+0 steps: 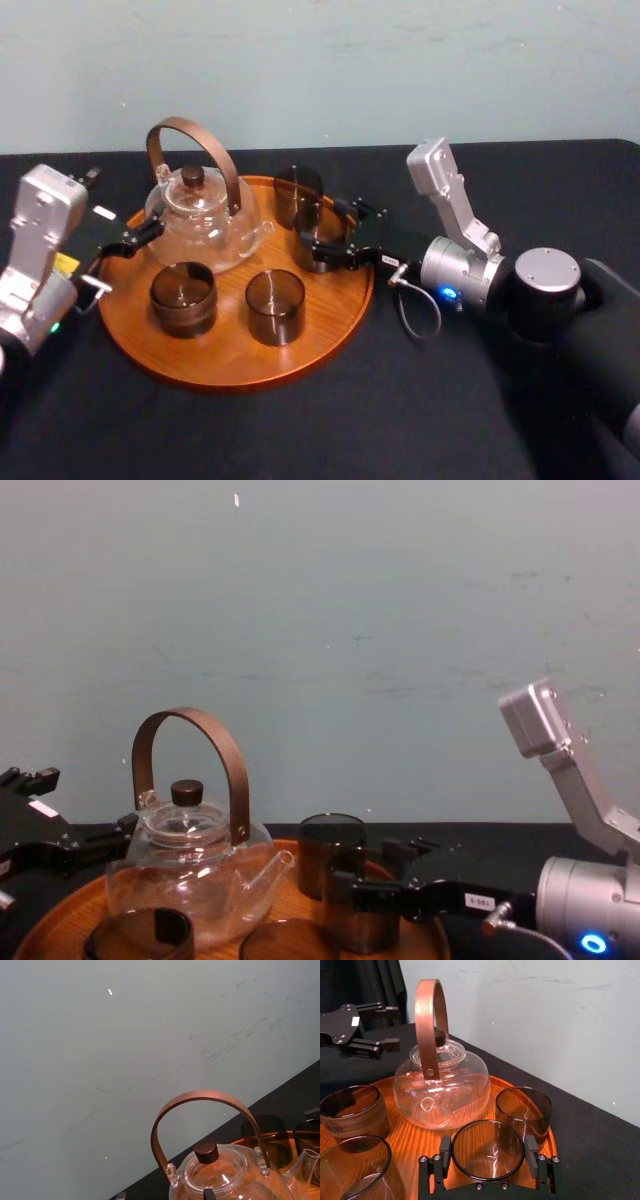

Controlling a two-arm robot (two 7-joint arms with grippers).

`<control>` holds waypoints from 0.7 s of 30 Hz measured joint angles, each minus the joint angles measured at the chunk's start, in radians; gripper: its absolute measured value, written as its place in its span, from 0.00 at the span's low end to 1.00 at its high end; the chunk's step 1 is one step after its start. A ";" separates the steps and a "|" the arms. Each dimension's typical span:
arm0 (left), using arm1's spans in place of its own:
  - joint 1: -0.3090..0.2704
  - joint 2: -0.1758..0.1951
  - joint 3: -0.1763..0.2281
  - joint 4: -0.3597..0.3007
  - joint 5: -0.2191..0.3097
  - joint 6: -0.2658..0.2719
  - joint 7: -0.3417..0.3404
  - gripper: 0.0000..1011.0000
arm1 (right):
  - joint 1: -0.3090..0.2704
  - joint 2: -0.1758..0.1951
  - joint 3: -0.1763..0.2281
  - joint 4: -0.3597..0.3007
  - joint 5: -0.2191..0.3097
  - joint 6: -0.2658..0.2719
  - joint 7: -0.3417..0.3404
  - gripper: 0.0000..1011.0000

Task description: Pick up the glass from the table and place it on the tray.

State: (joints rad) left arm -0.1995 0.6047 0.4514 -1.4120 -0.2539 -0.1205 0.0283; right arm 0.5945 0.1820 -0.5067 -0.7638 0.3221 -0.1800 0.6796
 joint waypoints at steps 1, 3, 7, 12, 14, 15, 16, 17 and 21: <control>0.000 0.000 0.000 0.000 0.000 0.000 0.000 0.99 | 0.000 -0.001 0.000 0.001 -0.002 -0.001 0.000 0.89; 0.000 0.000 0.000 0.000 0.000 0.000 0.000 0.99 | 0.000 -0.002 -0.001 0.001 -0.007 -0.002 -0.004 0.89; 0.000 0.000 0.000 0.000 0.000 0.000 0.000 0.99 | 0.000 -0.002 -0.001 0.001 -0.010 -0.002 -0.007 0.89; 0.000 0.000 0.000 0.000 0.000 0.000 0.000 0.99 | 0.000 -0.002 -0.001 0.001 -0.010 -0.002 -0.007 0.89; 0.000 0.000 0.000 0.000 0.000 0.000 0.000 0.99 | 0.000 -0.002 -0.001 0.001 -0.010 -0.002 -0.007 0.89; 0.000 0.000 0.000 0.000 0.000 0.000 0.000 0.99 | 0.000 -0.002 -0.001 0.001 -0.010 -0.002 -0.007 0.89; 0.000 0.000 0.000 0.000 0.000 0.000 0.000 0.99 | 0.000 -0.002 -0.001 0.001 -0.009 -0.002 -0.007 0.90; 0.000 0.000 0.000 0.000 0.000 0.000 0.000 0.99 | 0.000 -0.002 -0.001 0.001 -0.009 -0.002 -0.007 0.91; 0.000 0.000 0.000 0.000 0.000 0.000 0.000 0.99 | -0.001 -0.001 -0.001 0.001 -0.009 -0.002 -0.007 0.99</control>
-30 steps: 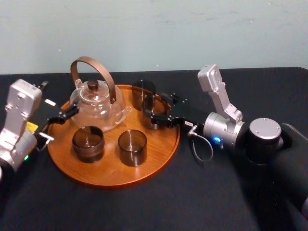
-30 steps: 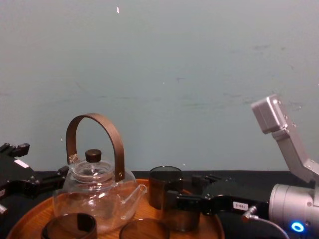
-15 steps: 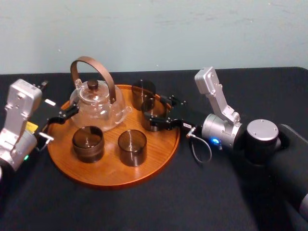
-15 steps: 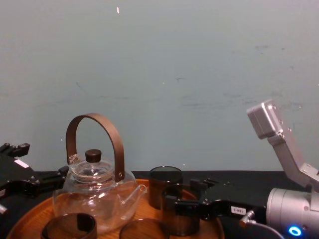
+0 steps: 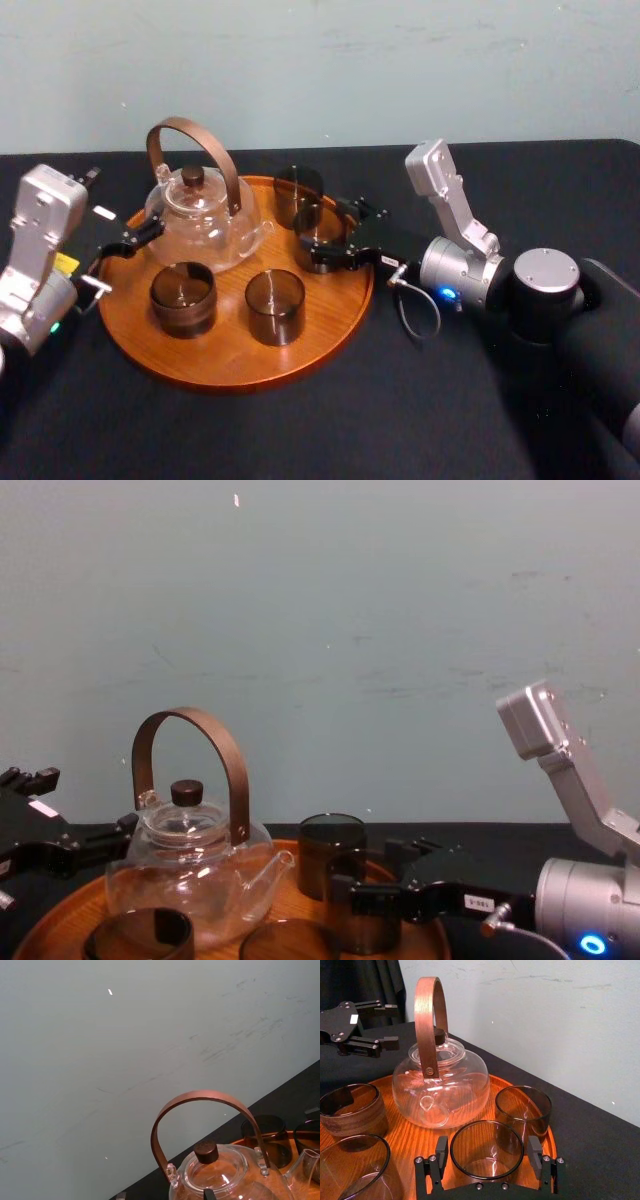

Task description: Pick up the glass from the table and place it on the tray.

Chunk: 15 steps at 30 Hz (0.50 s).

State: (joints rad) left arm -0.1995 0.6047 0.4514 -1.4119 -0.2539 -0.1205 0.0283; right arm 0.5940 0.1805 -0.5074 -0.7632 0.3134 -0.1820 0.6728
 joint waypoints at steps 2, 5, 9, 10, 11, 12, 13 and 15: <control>0.000 0.000 0.000 0.000 0.000 0.000 0.000 0.99 | 0.000 0.000 0.000 0.000 0.000 0.000 0.000 0.99; 0.000 0.000 0.000 0.000 0.000 0.000 0.000 0.99 | 0.000 0.000 0.000 0.000 0.001 0.001 0.000 0.99; 0.000 0.000 0.000 0.000 0.000 0.000 0.000 0.99 | -0.006 0.003 0.008 -0.011 0.007 0.000 0.005 0.99; 0.000 0.000 0.000 0.000 0.000 0.000 0.000 0.99 | -0.009 0.005 0.010 -0.019 0.007 -0.001 0.005 0.99; 0.000 0.000 0.000 0.000 0.000 0.000 0.000 0.99 | -0.016 0.009 0.013 -0.035 0.009 -0.003 0.002 0.99; 0.000 0.000 0.000 0.000 0.000 0.000 0.000 0.99 | -0.021 0.012 0.015 -0.045 0.010 -0.003 0.001 0.99; 0.000 0.000 0.000 0.000 0.000 0.000 0.000 0.99 | -0.030 0.017 0.018 -0.066 0.011 -0.003 -0.004 0.99; 0.000 0.000 0.000 0.000 0.000 0.000 0.000 0.99 | -0.041 0.025 0.021 -0.093 0.012 -0.002 -0.009 0.99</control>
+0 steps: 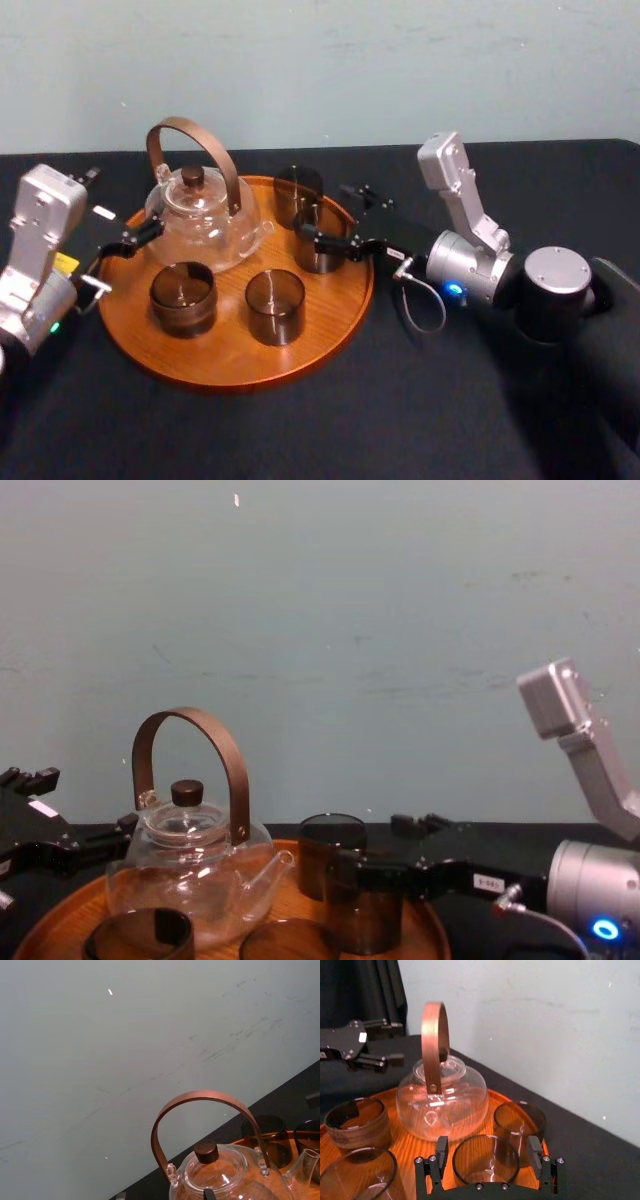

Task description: Pick up the glass from the table and place it on the tray.

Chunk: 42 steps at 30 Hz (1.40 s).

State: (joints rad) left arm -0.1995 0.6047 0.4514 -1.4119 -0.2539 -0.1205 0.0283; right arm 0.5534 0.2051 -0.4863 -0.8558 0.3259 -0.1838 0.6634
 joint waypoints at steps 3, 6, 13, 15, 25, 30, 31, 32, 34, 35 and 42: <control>0.000 0.000 0.000 0.000 0.000 0.000 0.000 0.99 | -0.020 0.016 0.004 -0.051 0.001 0.007 -0.009 0.99; 0.000 0.000 0.000 0.000 0.000 0.000 0.000 0.99 | -0.043 0.034 0.009 -0.107 0.007 0.016 -0.016 0.99; 0.000 0.000 0.000 0.000 0.000 0.000 0.000 0.99 | -0.105 0.086 0.026 -0.244 0.025 0.035 -0.037 0.99; 0.000 0.000 0.000 0.000 0.000 0.000 0.000 0.99 | -0.128 0.104 0.034 -0.282 0.036 0.038 -0.042 0.99; 0.000 0.000 0.000 0.000 0.000 0.000 0.000 0.99 | -0.232 0.182 0.093 -0.385 0.062 0.006 -0.091 0.99; 0.000 0.000 0.000 0.000 0.000 0.000 0.000 0.99 | -0.265 0.210 0.130 -0.395 0.072 -0.011 -0.109 0.99; 0.000 0.000 0.000 0.000 0.000 0.000 0.000 0.99 | -0.269 0.213 0.136 -0.396 0.074 -0.013 -0.112 0.99; 0.000 0.000 0.000 0.000 0.000 0.000 0.000 0.99 | -0.273 0.216 0.142 -0.396 0.076 -0.016 -0.114 0.99; 0.000 0.000 0.000 0.000 0.000 0.000 0.000 0.99 | -0.279 0.221 0.153 -0.396 0.078 -0.021 -0.119 0.99; 0.000 0.000 0.000 0.000 0.000 0.000 0.000 0.99 | -0.284 0.224 0.163 -0.395 0.079 -0.027 -0.123 0.99; 0.000 0.000 0.000 0.000 0.000 0.000 0.000 0.99 | -0.298 0.227 0.210 -0.374 0.065 -0.056 -0.170 0.99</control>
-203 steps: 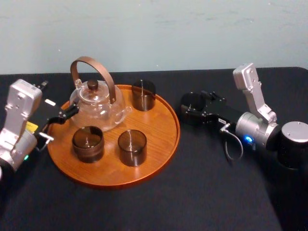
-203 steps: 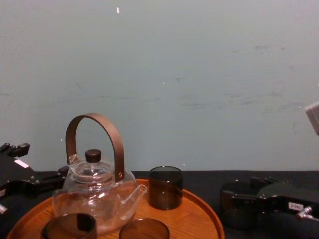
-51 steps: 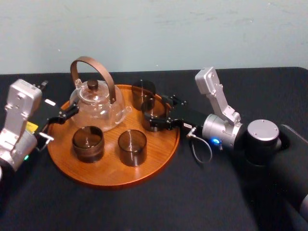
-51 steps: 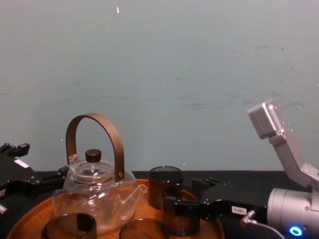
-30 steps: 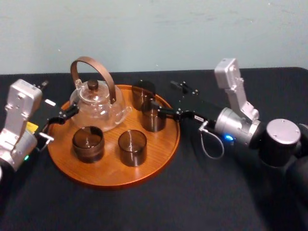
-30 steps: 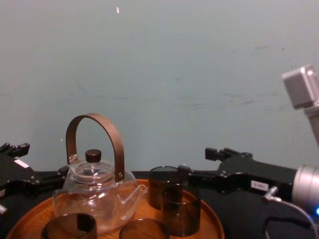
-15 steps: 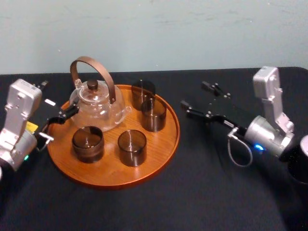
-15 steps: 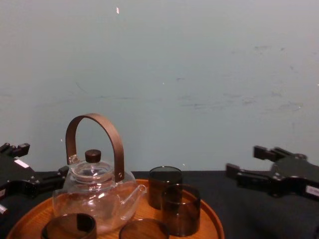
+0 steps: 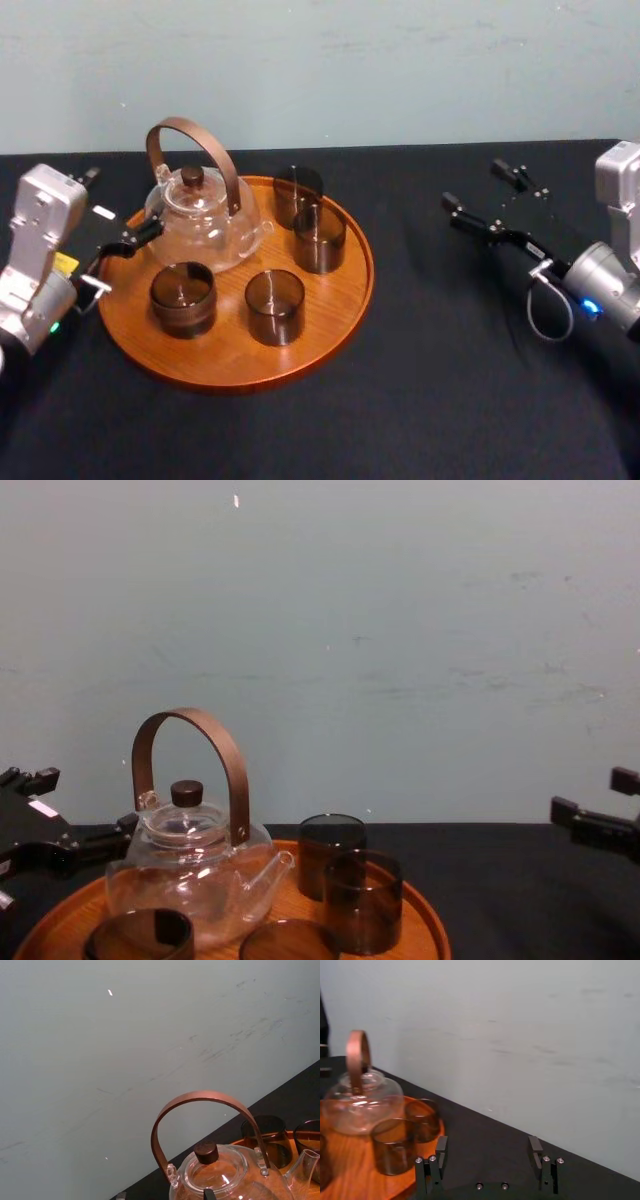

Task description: Pick up the glass from the table and place it on the tray.

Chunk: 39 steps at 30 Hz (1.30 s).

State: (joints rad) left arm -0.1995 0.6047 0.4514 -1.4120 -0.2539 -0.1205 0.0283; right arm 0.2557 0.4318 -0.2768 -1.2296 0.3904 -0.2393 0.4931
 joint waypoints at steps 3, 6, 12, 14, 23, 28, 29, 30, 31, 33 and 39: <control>0.000 0.000 0.000 0.000 0.000 0.000 0.000 0.99 | -0.003 -0.006 0.019 0.016 -0.006 -0.009 -0.011 0.99; 0.000 0.000 0.000 0.000 0.000 0.000 0.000 0.99 | -0.004 -0.010 0.029 0.026 -0.007 -0.012 -0.012 0.99; 0.000 0.000 0.000 0.000 0.000 0.000 0.000 0.99 | -0.005 -0.026 0.049 0.059 -0.016 -0.019 -0.022 0.99; 0.000 0.000 0.000 0.000 0.000 0.000 0.000 0.99 | -0.004 -0.032 0.053 0.067 -0.022 -0.019 -0.026 0.99; 0.000 0.000 0.000 0.000 0.000 0.000 0.000 0.99 | -0.004 -0.030 0.051 0.064 -0.022 -0.019 -0.025 0.99; 0.000 0.000 0.000 0.000 0.000 0.000 0.000 0.99 | -0.003 -0.029 0.050 0.063 -0.021 -0.019 -0.024 0.99; 0.000 0.000 0.000 0.000 0.000 0.000 0.000 0.99 | -0.003 -0.029 0.049 0.062 -0.021 -0.019 -0.024 0.99; 0.000 0.000 0.000 0.000 0.000 0.000 0.000 0.99 | -0.003 -0.029 0.049 0.062 -0.021 -0.019 -0.023 0.99; 0.000 0.000 0.000 0.000 0.000 0.000 0.000 0.99 | -0.003 -0.029 0.049 0.062 -0.021 -0.019 -0.023 0.99; 0.000 0.000 0.000 0.000 0.000 0.000 0.000 0.99 | -0.003 -0.029 0.049 0.062 -0.020 -0.019 -0.023 0.99; 0.000 0.000 0.000 0.000 0.000 0.000 0.000 0.99 | -0.002 -0.028 0.048 0.061 -0.020 -0.019 -0.023 0.99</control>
State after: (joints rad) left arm -0.1995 0.6047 0.4514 -1.4119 -0.2539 -0.1205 0.0283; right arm 0.2534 0.4034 -0.2284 -1.1686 0.3706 -0.2579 0.4704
